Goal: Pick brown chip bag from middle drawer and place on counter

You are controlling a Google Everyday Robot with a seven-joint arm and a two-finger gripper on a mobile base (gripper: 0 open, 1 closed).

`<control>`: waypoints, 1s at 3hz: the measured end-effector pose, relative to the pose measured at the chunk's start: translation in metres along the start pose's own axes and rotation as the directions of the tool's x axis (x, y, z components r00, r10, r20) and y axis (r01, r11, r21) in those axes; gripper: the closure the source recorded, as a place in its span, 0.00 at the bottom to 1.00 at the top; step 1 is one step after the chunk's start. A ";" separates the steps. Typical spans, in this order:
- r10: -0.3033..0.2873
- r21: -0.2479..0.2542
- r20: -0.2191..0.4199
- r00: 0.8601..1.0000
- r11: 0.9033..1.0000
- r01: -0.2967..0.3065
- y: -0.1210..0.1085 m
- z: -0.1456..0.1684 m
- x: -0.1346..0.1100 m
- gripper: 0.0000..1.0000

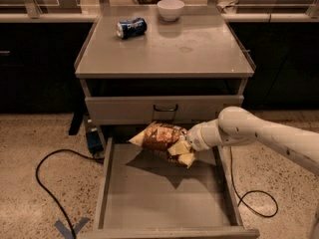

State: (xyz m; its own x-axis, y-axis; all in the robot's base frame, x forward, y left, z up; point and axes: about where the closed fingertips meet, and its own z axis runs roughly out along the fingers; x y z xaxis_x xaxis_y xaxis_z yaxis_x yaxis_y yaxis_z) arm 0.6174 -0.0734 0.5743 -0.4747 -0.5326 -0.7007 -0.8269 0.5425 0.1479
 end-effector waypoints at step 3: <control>-0.008 0.002 0.014 1.000 1.000 0.008 -0.002 0.004 0.003 1.00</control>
Offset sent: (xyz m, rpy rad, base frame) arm -0.0542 -0.0046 0.1322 0.0445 -0.0508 0.3731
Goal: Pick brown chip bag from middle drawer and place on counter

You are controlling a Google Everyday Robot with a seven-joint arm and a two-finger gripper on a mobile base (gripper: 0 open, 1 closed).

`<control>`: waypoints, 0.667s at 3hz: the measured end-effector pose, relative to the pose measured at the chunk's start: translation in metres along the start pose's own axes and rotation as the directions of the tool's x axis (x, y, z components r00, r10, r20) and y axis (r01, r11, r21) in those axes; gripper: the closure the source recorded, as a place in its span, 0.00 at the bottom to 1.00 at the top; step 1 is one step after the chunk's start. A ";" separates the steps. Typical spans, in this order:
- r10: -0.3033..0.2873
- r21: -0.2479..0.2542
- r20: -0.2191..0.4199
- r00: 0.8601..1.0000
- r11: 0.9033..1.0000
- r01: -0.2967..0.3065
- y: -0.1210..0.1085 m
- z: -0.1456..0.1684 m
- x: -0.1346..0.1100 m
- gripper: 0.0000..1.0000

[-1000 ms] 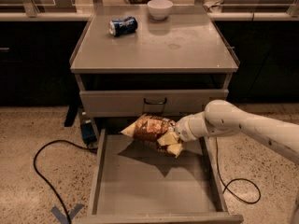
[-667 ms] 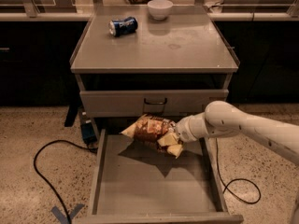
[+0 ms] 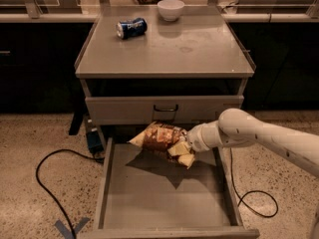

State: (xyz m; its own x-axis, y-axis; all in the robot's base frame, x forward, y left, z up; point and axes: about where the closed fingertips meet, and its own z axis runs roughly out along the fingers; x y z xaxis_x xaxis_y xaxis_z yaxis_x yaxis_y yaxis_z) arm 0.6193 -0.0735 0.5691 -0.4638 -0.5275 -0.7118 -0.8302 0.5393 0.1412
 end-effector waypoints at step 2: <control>0.040 -0.045 -0.079 0.996 0.998 -0.044 0.021 0.008 0.043 1.00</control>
Offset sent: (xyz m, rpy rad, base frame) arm -0.0779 -0.0218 -0.0627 -0.0625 0.2024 0.0306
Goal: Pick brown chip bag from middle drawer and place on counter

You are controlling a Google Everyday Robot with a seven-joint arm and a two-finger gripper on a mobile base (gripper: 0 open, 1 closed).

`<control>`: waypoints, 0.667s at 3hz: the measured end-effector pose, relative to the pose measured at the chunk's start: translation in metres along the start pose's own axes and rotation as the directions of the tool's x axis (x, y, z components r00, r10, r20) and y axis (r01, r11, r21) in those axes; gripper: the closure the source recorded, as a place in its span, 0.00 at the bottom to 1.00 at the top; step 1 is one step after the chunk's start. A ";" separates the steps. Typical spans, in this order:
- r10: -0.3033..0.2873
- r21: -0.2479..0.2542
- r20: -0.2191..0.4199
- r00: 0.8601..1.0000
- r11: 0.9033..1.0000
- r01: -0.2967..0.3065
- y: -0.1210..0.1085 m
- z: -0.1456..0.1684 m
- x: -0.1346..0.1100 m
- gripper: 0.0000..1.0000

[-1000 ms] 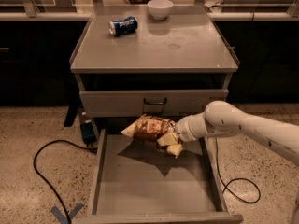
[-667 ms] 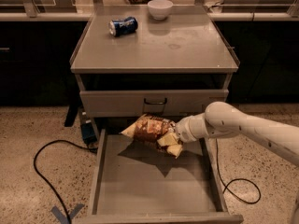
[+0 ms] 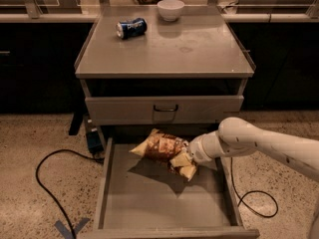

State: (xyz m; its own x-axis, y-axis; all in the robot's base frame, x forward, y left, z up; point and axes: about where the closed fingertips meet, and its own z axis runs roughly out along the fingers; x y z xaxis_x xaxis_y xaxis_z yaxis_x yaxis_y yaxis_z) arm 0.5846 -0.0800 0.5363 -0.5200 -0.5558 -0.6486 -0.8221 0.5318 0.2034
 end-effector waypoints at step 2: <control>0.051 -0.010 -0.014 0.999 0.999 -0.052 0.039 -0.113 0.020 1.00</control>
Offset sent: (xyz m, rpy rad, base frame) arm -0.0953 -0.1057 0.1677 0.0442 -0.0193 -0.0551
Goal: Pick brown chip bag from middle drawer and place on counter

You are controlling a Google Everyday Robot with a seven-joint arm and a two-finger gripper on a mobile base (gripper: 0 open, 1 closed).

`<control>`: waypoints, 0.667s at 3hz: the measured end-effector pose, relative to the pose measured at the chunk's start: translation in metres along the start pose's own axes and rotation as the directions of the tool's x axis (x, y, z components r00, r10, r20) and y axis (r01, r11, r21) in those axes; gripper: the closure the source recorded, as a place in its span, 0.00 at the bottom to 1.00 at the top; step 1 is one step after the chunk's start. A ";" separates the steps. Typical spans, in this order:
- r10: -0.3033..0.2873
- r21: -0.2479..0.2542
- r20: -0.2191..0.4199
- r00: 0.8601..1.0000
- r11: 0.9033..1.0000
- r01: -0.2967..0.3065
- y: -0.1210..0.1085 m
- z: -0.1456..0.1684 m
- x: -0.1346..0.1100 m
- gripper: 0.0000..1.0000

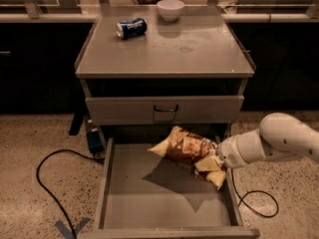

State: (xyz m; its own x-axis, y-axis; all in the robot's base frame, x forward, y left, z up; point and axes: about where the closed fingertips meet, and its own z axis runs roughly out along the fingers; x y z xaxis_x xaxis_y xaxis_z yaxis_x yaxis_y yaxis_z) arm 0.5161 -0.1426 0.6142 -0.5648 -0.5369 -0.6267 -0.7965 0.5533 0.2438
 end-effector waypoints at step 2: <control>-0.098 -0.105 0.190 0.977 0.987 0.119 0.005 -0.097 -0.095 1.00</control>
Offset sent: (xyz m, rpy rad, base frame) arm 0.1049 -0.0293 0.2771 0.3595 -0.2996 0.1715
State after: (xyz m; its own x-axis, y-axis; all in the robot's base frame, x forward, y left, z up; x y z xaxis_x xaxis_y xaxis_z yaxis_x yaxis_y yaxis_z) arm 0.5446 -0.1503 0.7465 -0.4329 -0.4577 -0.7766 -0.8764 0.4152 0.2439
